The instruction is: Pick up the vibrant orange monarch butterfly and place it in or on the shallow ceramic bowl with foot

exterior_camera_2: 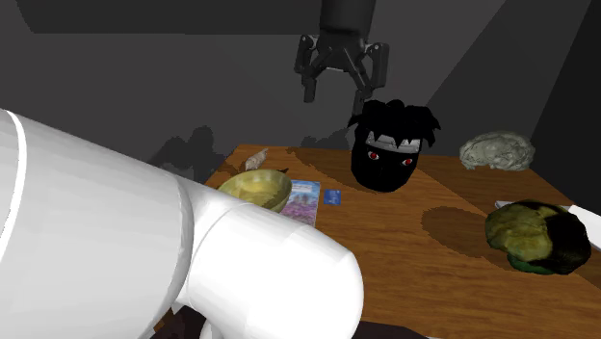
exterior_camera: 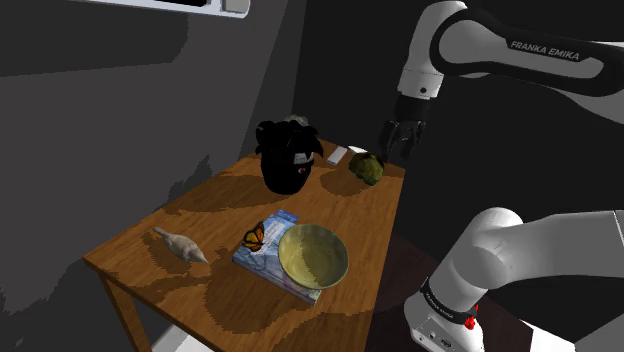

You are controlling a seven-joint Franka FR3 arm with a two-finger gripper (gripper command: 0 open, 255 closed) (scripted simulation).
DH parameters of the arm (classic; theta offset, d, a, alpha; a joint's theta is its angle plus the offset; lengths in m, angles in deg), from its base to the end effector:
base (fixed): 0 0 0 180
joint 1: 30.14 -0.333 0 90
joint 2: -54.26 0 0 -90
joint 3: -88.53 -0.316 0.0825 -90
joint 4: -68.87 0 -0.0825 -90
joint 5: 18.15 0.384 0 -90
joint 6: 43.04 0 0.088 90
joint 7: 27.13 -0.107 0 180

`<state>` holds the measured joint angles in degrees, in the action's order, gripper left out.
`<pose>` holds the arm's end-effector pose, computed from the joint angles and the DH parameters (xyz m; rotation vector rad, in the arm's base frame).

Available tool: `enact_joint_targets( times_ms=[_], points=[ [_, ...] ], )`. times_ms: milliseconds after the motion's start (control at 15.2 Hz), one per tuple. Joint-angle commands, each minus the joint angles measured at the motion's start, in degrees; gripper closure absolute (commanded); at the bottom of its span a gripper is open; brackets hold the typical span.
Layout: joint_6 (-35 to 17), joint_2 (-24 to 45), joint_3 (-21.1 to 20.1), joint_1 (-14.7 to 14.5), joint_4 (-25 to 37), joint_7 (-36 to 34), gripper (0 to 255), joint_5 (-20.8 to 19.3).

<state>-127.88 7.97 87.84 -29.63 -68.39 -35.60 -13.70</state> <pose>0.2900 0.0108 0.5714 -3.0677 0.2244 0.1721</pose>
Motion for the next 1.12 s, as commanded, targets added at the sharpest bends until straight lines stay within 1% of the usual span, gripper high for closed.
enact_joint_targets(
  times_ms=[0, 264, 594, 858, 1056],
  points=[
    [0.0, 0.0, 0.0, 0.0, 0.0, 0.0, 0, 0.0],
    [-4.7, 3.8, -5.6, -0.8, -1.3, -6.7, 0, 3.0],
    [-10.7, 10.8, -12.4, -1.4, -1.0, -15.1, 0, 5.7],
    [-15.6, 18.0, -17.5, -1.6, 0.8, -21.9, 0, 6.6],
    [-19.0, 24.2, -21.1, -1.4, 3.0, -27.3, 0, 6.3]
  ],
)
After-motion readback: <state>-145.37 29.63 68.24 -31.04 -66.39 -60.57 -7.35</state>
